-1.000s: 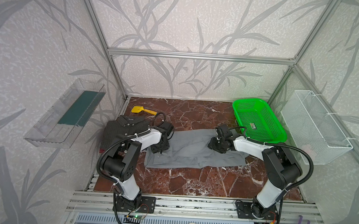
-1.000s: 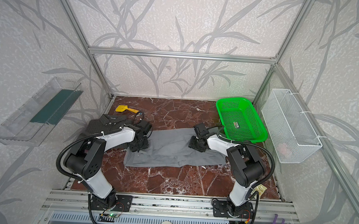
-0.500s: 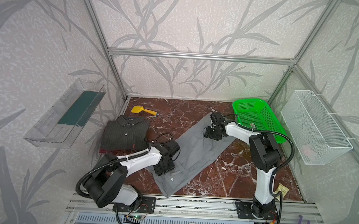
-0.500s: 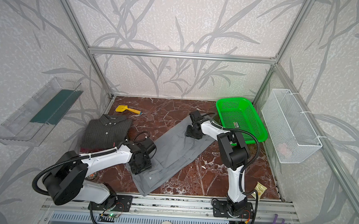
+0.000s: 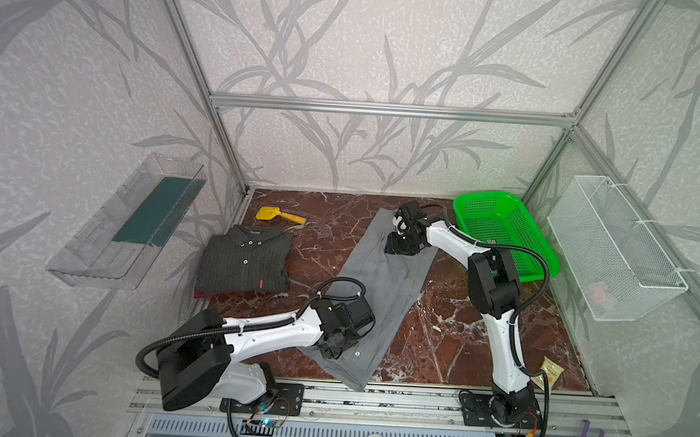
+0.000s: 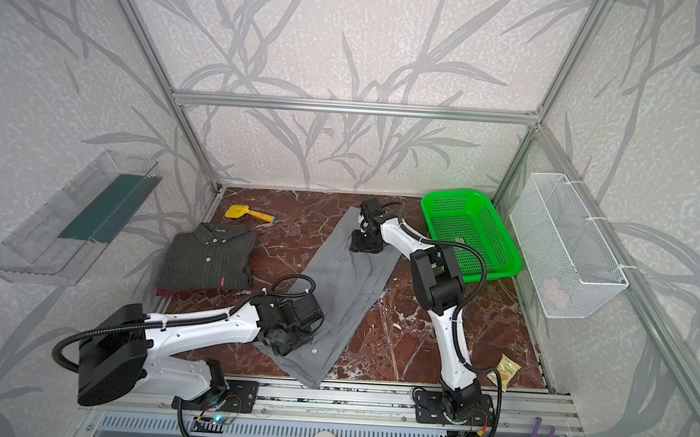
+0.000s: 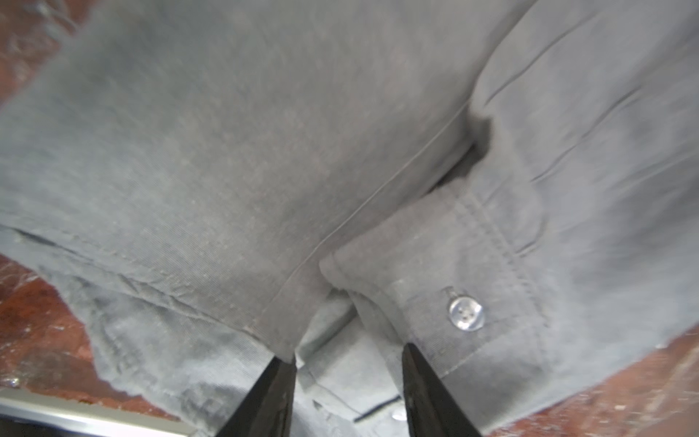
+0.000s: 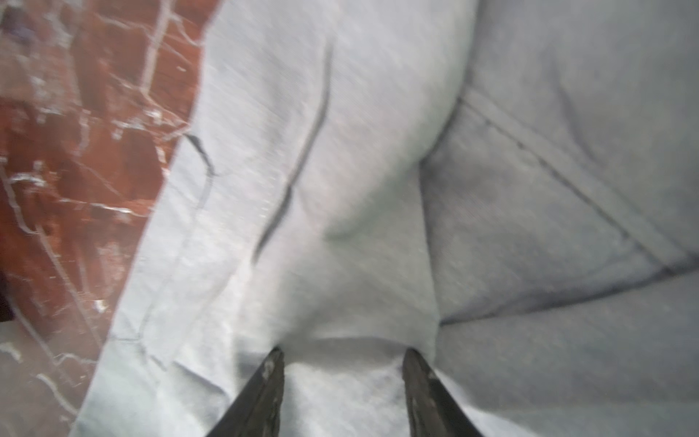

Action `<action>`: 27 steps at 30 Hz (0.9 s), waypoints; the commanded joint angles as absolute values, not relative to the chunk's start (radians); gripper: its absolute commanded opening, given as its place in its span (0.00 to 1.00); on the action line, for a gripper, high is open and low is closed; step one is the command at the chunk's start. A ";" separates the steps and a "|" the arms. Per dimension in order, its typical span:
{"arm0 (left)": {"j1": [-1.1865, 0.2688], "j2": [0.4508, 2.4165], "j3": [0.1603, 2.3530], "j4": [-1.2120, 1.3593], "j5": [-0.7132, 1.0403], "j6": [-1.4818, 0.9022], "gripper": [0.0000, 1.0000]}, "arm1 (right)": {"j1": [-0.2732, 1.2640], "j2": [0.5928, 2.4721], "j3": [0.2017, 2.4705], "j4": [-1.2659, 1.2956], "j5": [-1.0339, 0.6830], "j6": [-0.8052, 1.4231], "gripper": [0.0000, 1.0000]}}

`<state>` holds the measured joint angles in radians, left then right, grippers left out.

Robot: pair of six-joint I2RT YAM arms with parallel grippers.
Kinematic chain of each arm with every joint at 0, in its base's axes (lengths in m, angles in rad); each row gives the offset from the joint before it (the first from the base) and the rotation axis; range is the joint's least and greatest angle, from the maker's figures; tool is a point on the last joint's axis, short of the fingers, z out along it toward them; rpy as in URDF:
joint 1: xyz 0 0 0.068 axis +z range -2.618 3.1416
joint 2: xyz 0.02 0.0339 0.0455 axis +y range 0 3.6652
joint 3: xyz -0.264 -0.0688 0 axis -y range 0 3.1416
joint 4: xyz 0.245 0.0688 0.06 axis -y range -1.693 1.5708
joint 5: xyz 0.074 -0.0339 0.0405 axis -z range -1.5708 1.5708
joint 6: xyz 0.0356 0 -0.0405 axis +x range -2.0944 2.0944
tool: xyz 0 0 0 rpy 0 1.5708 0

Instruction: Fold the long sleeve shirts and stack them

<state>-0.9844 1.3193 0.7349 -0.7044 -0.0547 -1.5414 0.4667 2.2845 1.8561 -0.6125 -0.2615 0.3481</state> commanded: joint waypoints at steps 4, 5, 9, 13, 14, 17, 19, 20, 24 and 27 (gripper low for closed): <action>-0.983 1.091 0.768 -0.873 -0.225 -1.536 0.54 | 0.470 2.070 1.744 -0.630 -0.265 0.312 0.51; -0.977 1.049 0.774 -0.919 -0.260 -1.520 0.56 | 0.471 2.017 1.685 -0.608 -0.262 0.328 0.52; -0.870 0.936 0.764 -0.934 -0.273 -1.351 0.61 | 0.470 1.826 1.411 -0.455 -0.291 0.441 0.53; -0.728 0.988 0.766 -0.851 -0.169 -1.159 0.62 | 0.486 1.751 1.222 -0.318 -0.376 0.547 0.52; -0.713 1.020 0.775 -0.826 -0.161 -1.097 0.61 | 0.496 1.743 1.186 -0.283 -0.391 0.573 0.51; -0.683 1.139 0.814 -0.799 -0.147 -0.997 0.62 | 0.554 1.733 1.114 -0.233 -0.388 0.617 0.50; -0.669 1.204 0.833 -0.791 -0.167 -0.953 0.62 | 0.588 1.742 1.062 -0.182 -0.385 0.673 0.48; -0.657 1.233 0.833 -0.777 -0.164 -0.936 0.63 | 0.595 1.753 1.033 -0.145 -0.400 0.703 0.48; -0.612 1.312 0.815 -0.749 -0.143 -0.917 0.63 | 0.592 1.806 0.961 -0.068 -0.399 0.760 0.46; -0.606 1.357 0.809 -0.755 -0.122 -0.913 0.63 | 0.560 1.849 0.995 -0.145 -0.365 0.714 0.46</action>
<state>-0.6140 1.3304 0.8059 -0.7486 -0.1352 -0.9543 0.5873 1.8095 0.9817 -0.1375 -0.4068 0.7063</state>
